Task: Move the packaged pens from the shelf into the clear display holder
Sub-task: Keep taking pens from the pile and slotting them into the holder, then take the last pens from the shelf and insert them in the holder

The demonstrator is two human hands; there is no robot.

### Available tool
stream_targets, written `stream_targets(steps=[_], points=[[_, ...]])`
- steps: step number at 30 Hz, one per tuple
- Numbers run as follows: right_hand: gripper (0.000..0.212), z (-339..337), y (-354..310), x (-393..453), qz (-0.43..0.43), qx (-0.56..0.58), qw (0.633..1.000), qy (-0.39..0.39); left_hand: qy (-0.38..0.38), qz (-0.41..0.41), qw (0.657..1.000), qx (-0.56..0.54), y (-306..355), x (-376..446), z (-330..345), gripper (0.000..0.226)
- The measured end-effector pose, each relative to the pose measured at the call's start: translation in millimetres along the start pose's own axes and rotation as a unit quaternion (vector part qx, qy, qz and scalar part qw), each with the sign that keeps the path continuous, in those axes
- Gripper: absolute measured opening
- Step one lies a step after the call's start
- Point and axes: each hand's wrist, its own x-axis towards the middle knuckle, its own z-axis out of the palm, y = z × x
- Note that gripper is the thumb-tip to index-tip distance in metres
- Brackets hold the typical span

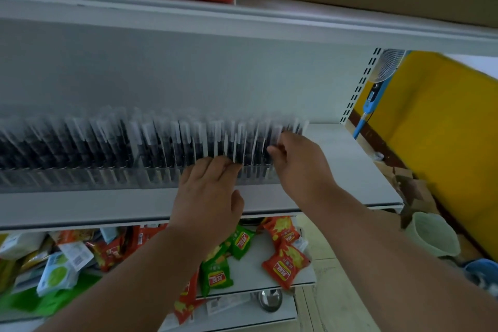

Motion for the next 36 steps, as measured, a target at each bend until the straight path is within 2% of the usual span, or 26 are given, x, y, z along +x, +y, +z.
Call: stream_targets(steps=[3,6,9,11,16,22,28,31,36], points=[[0.018,6,1,-12,0.013,0.034,0.999,0.01,-0.011,0.003,1.0,-0.001,-1,0,-2,0.053],[0.028,-1,-4,-27,-0.02,0.037,0.998,0.043,-0.009,0.011,1.0,-0.02,-3,-2,-5,0.049],[0.027,-17,-13,-39,-0.074,0.018,0.993,0.089,0.025,-0.016,0.999,-0.046,-2,-10,-10,0.043],[0.028,-25,-22,-44,-0.093,0.0,0.991,0.091,0.042,-0.026,0.997,-0.051,-3,-18,-14,0.038],[0.031,-20,-62,-49,-0.166,-0.002,0.984,0.06,0.03,-0.056,0.998,-0.029,-23,-50,-30,0.041],[0.04,11,-148,-53,-0.253,0.038,0.966,-0.028,0.057,-0.165,0.984,0.031,-90,-119,-68,0.037],[0.04,50,-258,-71,-0.321,0.057,0.944,-0.059,0.076,-0.246,0.964,0.069,-174,-202,-113,0.036],[0.04,79,-315,-86,-0.33,0.071,0.94,-0.06,0.086,-0.266,0.957,0.083,-223,-242,-134,0.035],[0.039,130,-405,-117,-0.299,0.102,0.942,-0.112,0.074,-0.286,0.952,0.081,-305,-295,-174,0.031]])
